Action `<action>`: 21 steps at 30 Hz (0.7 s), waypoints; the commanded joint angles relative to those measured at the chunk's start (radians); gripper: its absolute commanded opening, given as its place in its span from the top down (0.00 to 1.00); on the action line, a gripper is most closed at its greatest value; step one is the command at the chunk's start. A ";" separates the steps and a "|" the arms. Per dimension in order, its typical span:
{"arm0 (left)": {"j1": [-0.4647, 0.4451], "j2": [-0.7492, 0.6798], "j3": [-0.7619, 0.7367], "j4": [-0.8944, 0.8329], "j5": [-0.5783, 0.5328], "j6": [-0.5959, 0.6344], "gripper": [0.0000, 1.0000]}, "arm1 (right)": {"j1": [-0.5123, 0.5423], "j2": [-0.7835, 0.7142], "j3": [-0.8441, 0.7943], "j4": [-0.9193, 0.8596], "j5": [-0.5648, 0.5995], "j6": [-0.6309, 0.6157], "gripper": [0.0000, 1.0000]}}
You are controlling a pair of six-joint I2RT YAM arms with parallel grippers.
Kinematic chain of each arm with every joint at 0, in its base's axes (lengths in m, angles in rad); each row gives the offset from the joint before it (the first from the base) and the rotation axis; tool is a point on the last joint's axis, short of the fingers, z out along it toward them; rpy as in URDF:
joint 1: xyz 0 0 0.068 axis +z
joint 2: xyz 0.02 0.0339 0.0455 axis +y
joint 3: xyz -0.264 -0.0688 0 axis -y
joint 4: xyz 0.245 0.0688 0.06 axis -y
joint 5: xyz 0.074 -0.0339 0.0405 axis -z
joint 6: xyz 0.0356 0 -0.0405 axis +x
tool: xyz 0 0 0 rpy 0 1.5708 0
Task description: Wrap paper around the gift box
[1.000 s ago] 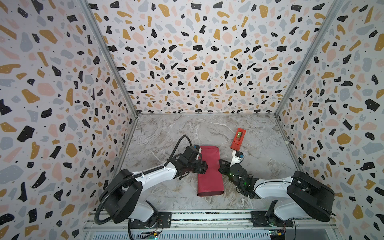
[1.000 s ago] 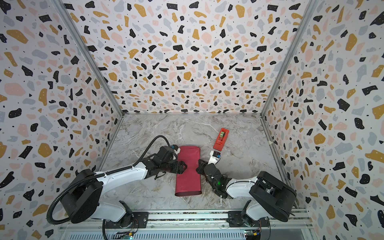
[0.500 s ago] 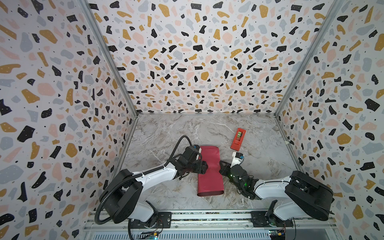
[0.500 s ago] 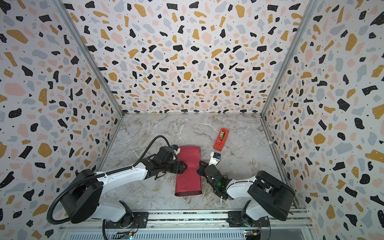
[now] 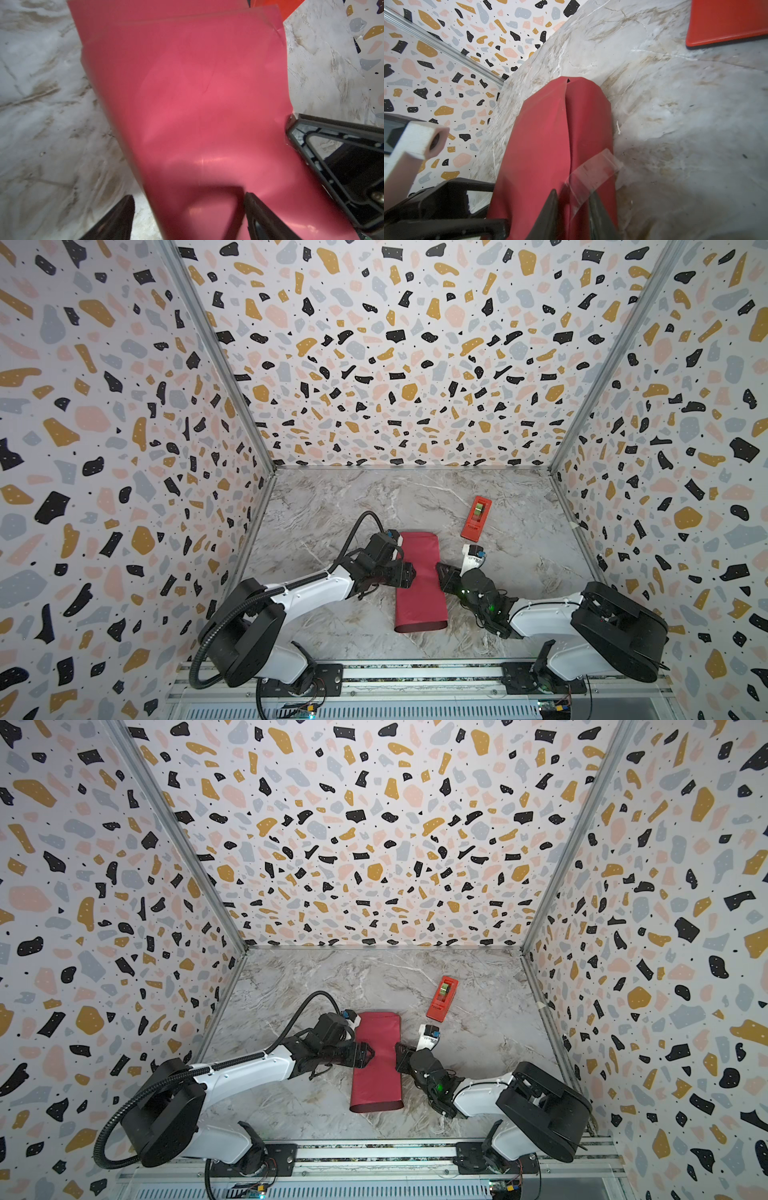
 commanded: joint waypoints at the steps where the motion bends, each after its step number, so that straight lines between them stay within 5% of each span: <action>1: -0.005 0.073 -0.065 -0.164 -0.089 0.037 0.17 | -0.017 -0.023 -0.010 -0.042 -0.028 -0.031 0.70; 4: -0.005 0.073 -0.064 -0.166 -0.090 0.038 0.17 | -0.046 -0.039 -0.006 -0.045 -0.074 -0.059 0.63; 11: -0.005 0.081 -0.055 -0.171 -0.093 0.044 0.16 | -0.122 -0.219 0.010 -0.226 -0.106 -0.147 0.22; 16: -0.004 0.085 -0.046 -0.174 -0.095 0.046 0.15 | -0.138 -0.381 0.076 -0.492 -0.052 -0.277 0.17; 21: -0.004 0.091 -0.040 -0.181 -0.100 0.045 0.14 | -0.109 -0.377 0.247 -0.793 -0.050 -0.399 0.21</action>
